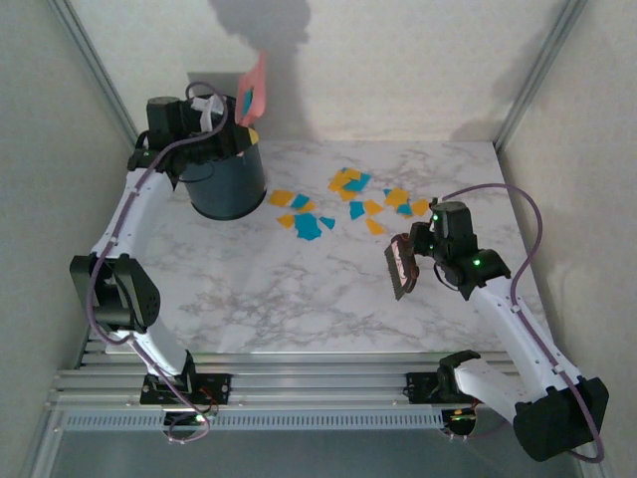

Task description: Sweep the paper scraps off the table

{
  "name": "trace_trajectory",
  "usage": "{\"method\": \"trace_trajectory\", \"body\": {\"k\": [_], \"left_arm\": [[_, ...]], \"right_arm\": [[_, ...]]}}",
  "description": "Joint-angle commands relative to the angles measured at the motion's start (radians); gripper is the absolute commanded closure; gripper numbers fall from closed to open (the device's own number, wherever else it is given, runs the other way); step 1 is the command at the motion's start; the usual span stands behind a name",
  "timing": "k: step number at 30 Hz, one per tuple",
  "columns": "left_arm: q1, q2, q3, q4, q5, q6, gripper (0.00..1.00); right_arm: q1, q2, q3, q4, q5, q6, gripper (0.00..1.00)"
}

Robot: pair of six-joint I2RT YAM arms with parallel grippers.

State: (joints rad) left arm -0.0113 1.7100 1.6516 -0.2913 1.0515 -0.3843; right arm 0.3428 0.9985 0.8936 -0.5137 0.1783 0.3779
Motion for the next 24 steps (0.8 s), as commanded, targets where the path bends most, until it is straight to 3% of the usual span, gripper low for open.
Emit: {"method": "trace_trajectory", "body": {"k": [1,13,24], "left_arm": [[0.010,-0.007,-0.016,0.160,0.034,-0.123,1.00],[0.016,0.005,-0.098,0.421,0.008,-0.375,1.00],[0.016,0.010,-0.174,0.558,-0.063,-0.552,1.00]], "right_arm": [[-0.006,-0.004,0.000,0.010,-0.012,-0.003,1.00],[-0.006,-0.008,0.001,0.001,-0.008,-0.005,1.00],[-0.005,-0.003,0.001,0.003,-0.013,0.000,1.00]]}}
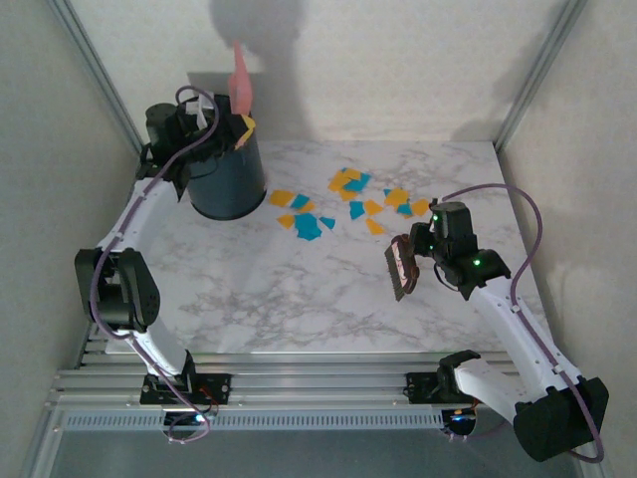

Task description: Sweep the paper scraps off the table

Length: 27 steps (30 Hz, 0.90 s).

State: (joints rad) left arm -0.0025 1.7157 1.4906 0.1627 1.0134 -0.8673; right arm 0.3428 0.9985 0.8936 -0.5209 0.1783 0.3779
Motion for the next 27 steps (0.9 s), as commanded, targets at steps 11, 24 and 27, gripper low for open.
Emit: {"method": "trace_trajectory", "body": {"k": [11,24,27], "left_arm": [[0.010,0.020,-0.131,0.347,-0.057,-0.293,1.00],[0.012,0.030,-0.216,0.543,-0.124,-0.506,1.00],[0.014,0.030,-0.241,0.605,-0.143,-0.566,1.00]], "right_arm": [[-0.007,0.000,0.005,0.005,-0.008,-0.002,1.00],[-0.006,-0.002,0.010,-0.001,-0.004,-0.008,1.00],[-0.006,0.000,0.010,-0.001,-0.004,-0.008,1.00]]}}
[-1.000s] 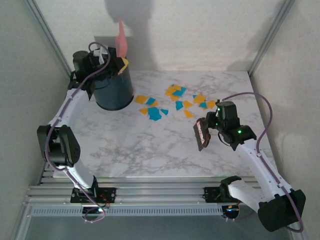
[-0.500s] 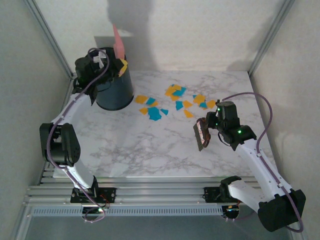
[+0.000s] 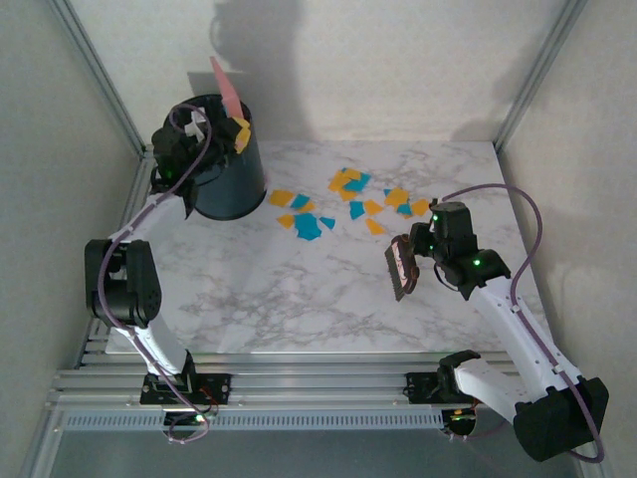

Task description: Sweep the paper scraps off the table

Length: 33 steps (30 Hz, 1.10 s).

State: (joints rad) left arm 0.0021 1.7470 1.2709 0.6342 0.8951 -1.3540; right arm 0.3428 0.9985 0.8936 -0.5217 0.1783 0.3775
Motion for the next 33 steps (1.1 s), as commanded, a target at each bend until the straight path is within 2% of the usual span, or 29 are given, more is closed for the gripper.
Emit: {"method": "trace_trajectory", "body": {"k": [1,6,13,21,33], "left_arm": [[0.008,0.002,-0.018,0.136,-0.024,-0.083,1.00],[0.009,-0.006,-0.029,0.124,-0.045,-0.088,1.00],[0.009,-0.015,-0.074,0.243,-0.074,-0.204,1.00],[0.008,-0.030,-0.106,0.299,-0.093,-0.283,1.00],[0.009,-0.064,-0.089,0.216,-0.095,-0.215,1.00]], "right_arm": [[-0.007,0.000,0.010,-0.001,-0.003,-0.008,1.00],[-0.007,-0.002,0.011,-0.003,-0.001,-0.011,1.00],[-0.006,-0.003,0.010,-0.005,0.001,-0.012,1.00],[-0.006,-0.006,0.007,-0.003,0.000,-0.011,1.00],[-0.007,-0.009,0.005,-0.007,0.001,-0.008,1.00]]}}
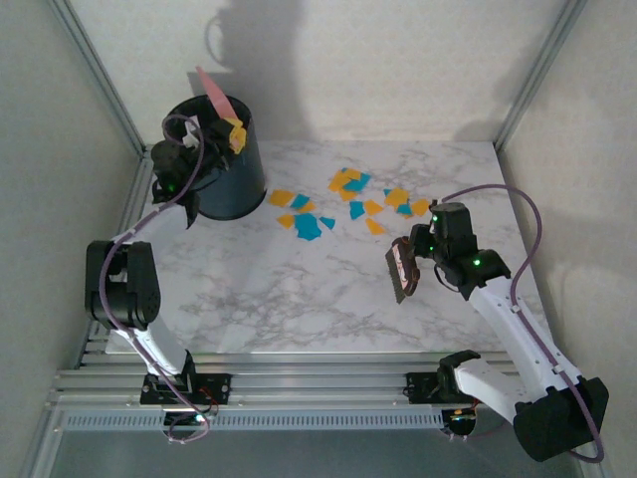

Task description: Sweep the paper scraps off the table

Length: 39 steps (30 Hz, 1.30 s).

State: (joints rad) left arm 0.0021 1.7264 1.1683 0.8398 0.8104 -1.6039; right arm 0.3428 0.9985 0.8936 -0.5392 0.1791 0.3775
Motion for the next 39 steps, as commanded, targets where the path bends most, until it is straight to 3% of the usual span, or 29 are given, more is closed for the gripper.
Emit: {"method": "trace_trajectory", "body": {"k": [1,4,11,18,21,30,39], "left_arm": [[0.009,-0.047,0.023,-0.015,-0.010,0.060,1.00],[0.010,-0.067,0.083,-0.192,-0.013,0.219,1.00],[-0.005,-0.095,0.315,-0.802,-0.102,0.764,1.00],[-0.054,-0.068,0.509,-1.185,-0.161,1.150,1.00],[-0.101,-0.065,0.580,-1.319,-0.235,1.300,1.00],[-0.293,-0.104,0.631,-1.556,-0.520,1.571,1.00],[-0.493,-0.162,0.438,-1.611,-0.713,1.727,1.00]], "right_arm": [[-0.007,-0.012,0.004,0.010,0.000,-0.008,1.00],[-0.006,-0.017,0.002,0.010,0.003,-0.009,1.00],[-0.006,-0.021,-0.003,0.017,0.000,-0.002,1.00],[-0.005,-0.020,-0.007,0.040,-0.014,0.011,1.00],[-0.007,-0.018,-0.007,0.052,-0.028,0.018,1.00],[-0.009,0.004,0.011,0.107,-0.062,0.052,1.00],[-0.098,0.108,0.100,0.185,-0.142,0.022,1.00]]}}
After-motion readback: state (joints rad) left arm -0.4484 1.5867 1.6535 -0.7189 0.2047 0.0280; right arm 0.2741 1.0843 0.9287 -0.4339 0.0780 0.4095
